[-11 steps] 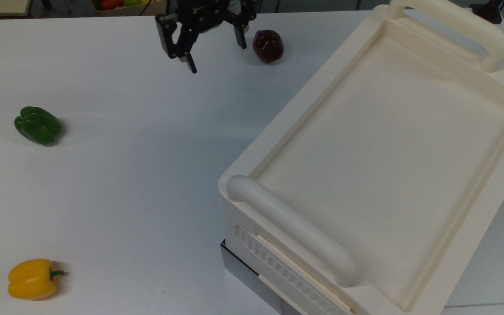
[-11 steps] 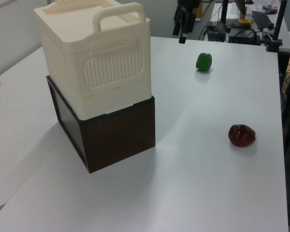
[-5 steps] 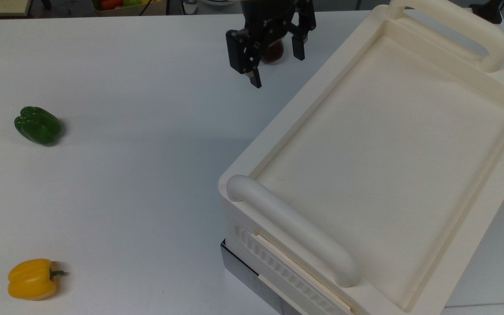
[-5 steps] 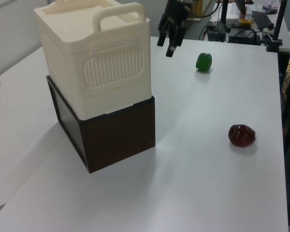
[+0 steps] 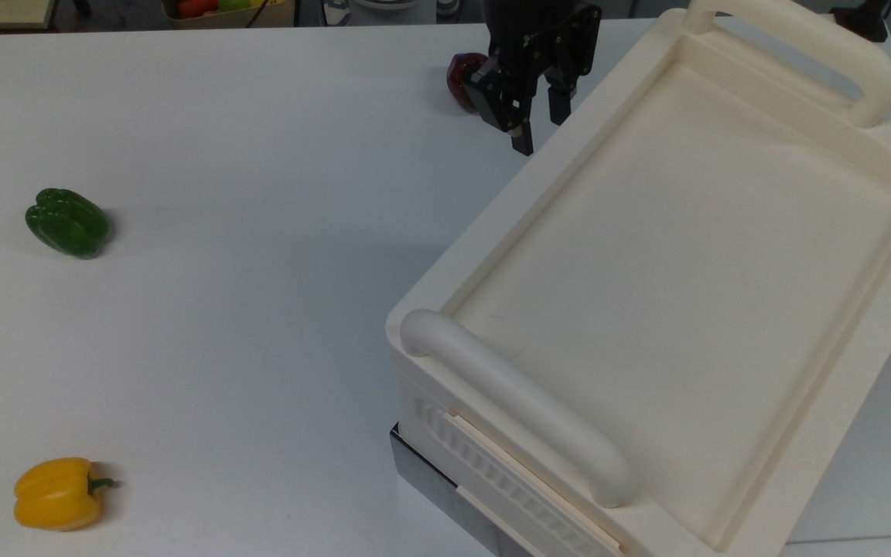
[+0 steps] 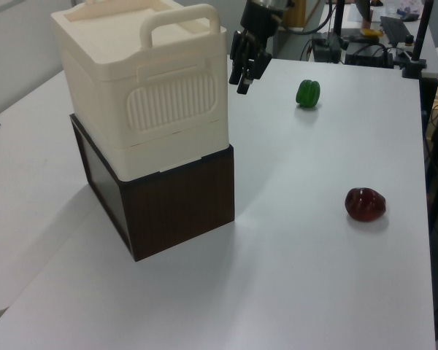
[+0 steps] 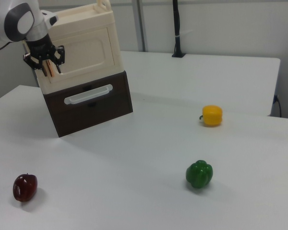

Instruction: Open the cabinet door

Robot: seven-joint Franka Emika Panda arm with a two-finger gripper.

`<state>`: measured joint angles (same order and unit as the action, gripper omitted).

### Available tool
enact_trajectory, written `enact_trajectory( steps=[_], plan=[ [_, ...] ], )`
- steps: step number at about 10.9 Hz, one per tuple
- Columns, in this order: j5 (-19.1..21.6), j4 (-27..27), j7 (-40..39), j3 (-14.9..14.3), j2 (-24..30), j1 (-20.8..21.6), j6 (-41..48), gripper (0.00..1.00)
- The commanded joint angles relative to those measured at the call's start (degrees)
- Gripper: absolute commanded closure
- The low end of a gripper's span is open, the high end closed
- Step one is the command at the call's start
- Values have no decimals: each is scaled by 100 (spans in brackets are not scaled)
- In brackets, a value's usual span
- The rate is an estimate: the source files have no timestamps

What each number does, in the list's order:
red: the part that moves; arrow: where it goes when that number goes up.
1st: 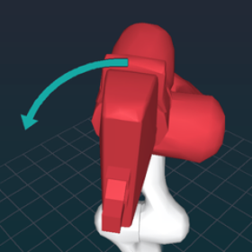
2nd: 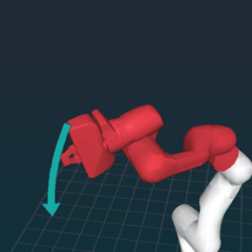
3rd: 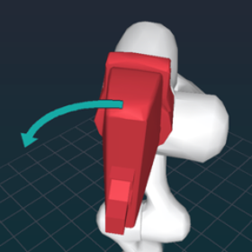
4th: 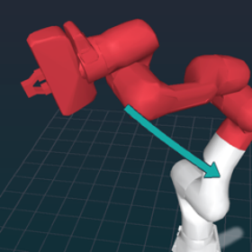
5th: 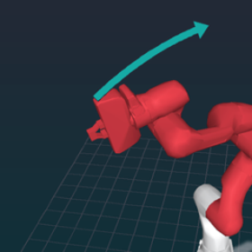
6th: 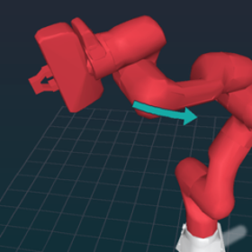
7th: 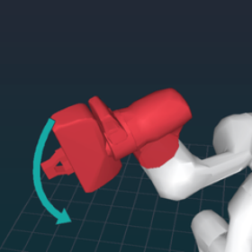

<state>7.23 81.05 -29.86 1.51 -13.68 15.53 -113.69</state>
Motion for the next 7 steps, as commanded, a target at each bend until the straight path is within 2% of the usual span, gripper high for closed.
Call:
enact_trajectory(
  steps=[1, 4, 6, 7],
  plan=[
    [-134, -186, 366, -28, -187, 187, -127, 51],
    [-142, -195, 419, -2, -231, 283, -390, 52],
    [-300, -195, 717, 7, -275, 319, -619, 52],
    [-336, -195, 796, 7, -302, 397, -663, 68]
  ],
)
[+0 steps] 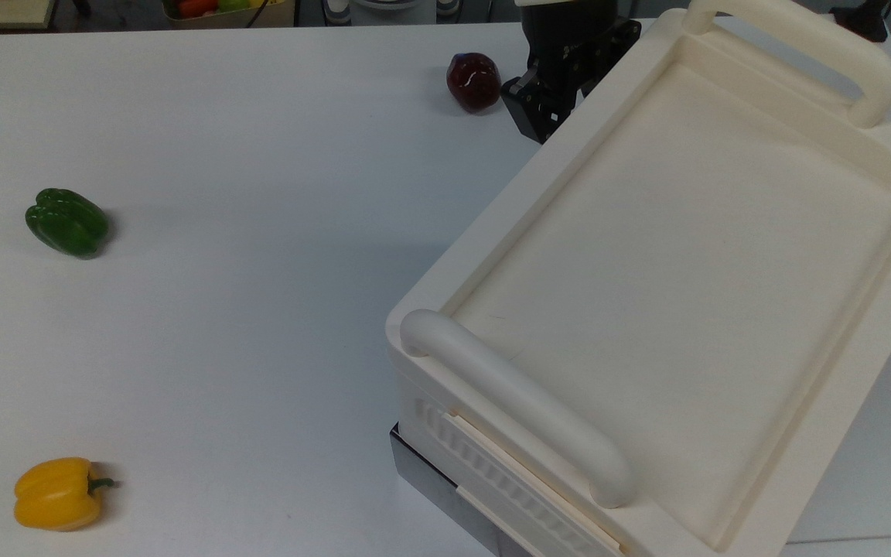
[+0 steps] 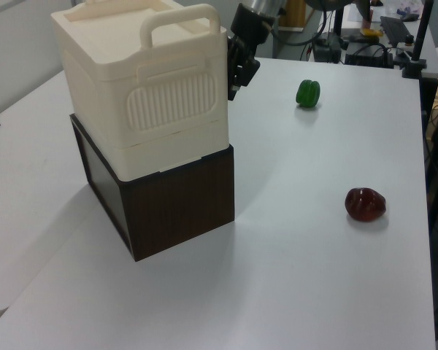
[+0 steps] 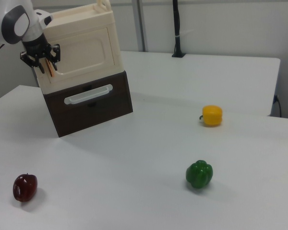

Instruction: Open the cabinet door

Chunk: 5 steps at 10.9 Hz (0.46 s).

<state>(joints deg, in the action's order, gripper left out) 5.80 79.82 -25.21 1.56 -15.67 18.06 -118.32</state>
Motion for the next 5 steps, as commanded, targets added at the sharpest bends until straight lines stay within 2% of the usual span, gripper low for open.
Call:
enact_trajectory(
  steps=[1, 2, 5],
  plan=[
    [-193, -72, 385, 2, -112, 154, -217, 91],
    [-193, -72, 473, 2, -103, 163, -209, 100],
    [-246, -55, 500, 2, -51, 137, -147, 100]
  ],
)
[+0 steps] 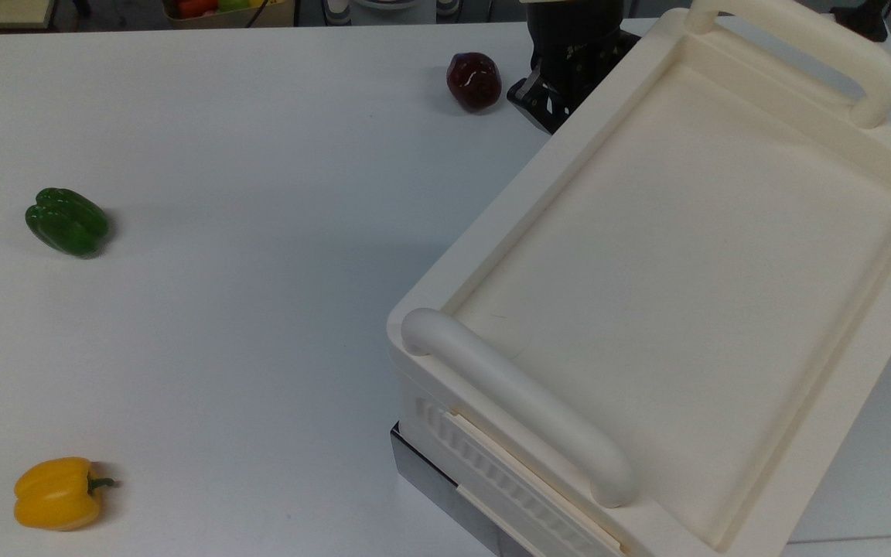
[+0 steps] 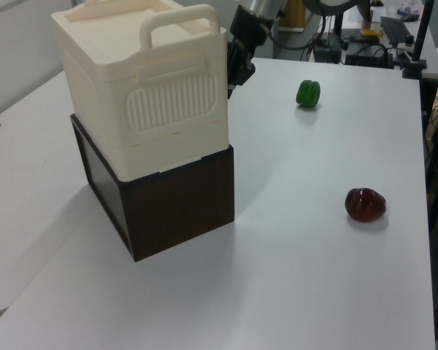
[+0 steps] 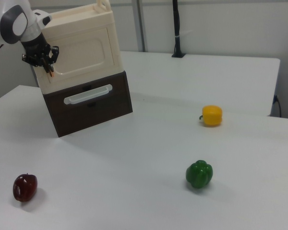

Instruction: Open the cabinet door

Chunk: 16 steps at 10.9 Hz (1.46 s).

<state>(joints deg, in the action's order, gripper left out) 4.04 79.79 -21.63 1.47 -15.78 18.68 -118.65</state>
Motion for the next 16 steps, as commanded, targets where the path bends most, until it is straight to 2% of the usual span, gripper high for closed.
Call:
enact_trajectory(
  steps=[1, 5, 7, 11, 12, 13, 14, 16],
  plan=[
    [-70, -25, 124, 20, 4, 57, -89, 100],
    [-35, 90, -51, 29, 206, -66, 665, 100],
    [8, 177, -191, 38, 364, -267, 930, 100],
    [35, 371, -500, 29, 672, -969, 1754, 100],
    [44, 388, -439, 29, 690, -1241, 2009, 82],
    [44, 389, -421, 3, 690, -1461, 2169, 25],
    [18, 389, -421, -58, 699, -1620, 2292, 0],
    [-18, 380, -421, -347, 856, -1858, 2599, 0]
  ],
)
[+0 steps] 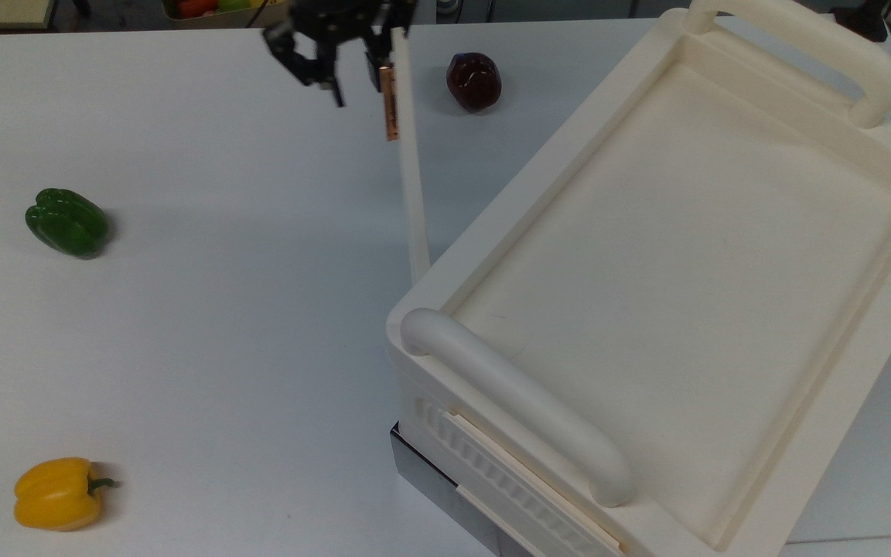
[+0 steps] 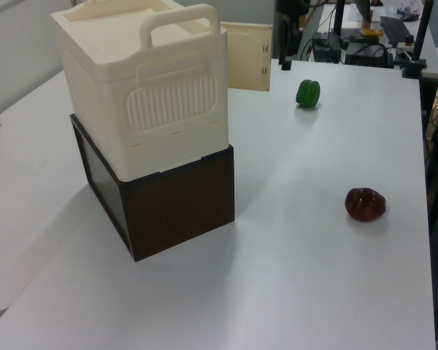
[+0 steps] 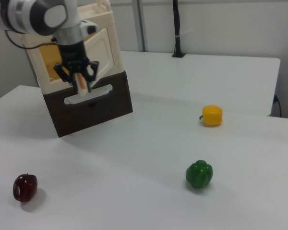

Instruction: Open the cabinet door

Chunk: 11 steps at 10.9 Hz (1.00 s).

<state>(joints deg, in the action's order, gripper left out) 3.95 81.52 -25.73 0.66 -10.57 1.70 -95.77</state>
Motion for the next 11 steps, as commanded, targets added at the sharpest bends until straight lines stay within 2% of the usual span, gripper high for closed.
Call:
enact_trajectory(
  steps=[1, 2, 3, 4, 5, 6, 9, 11],
  plan=[
    [-34, 206, 41, -399, 380, -205, 548, 0],
    [-43, 197, 416, -470, 432, -336, 689, 0],
    [-61, 215, 1038, -462, 476, -554, 691, 0],
    [-139, 206, 1801, -479, 486, -600, 682, 0],
    [-462, 206, 2635, -471, 503, -635, 699, 0],
    [-692, 206, 3035, -453, 503, -644, 700, 0],
    [-720, 171, 3004, -453, 503, -767, 708, 0],
    [-729, 206, 3039, -444, 486, -706, 700, 0]
  ],
)
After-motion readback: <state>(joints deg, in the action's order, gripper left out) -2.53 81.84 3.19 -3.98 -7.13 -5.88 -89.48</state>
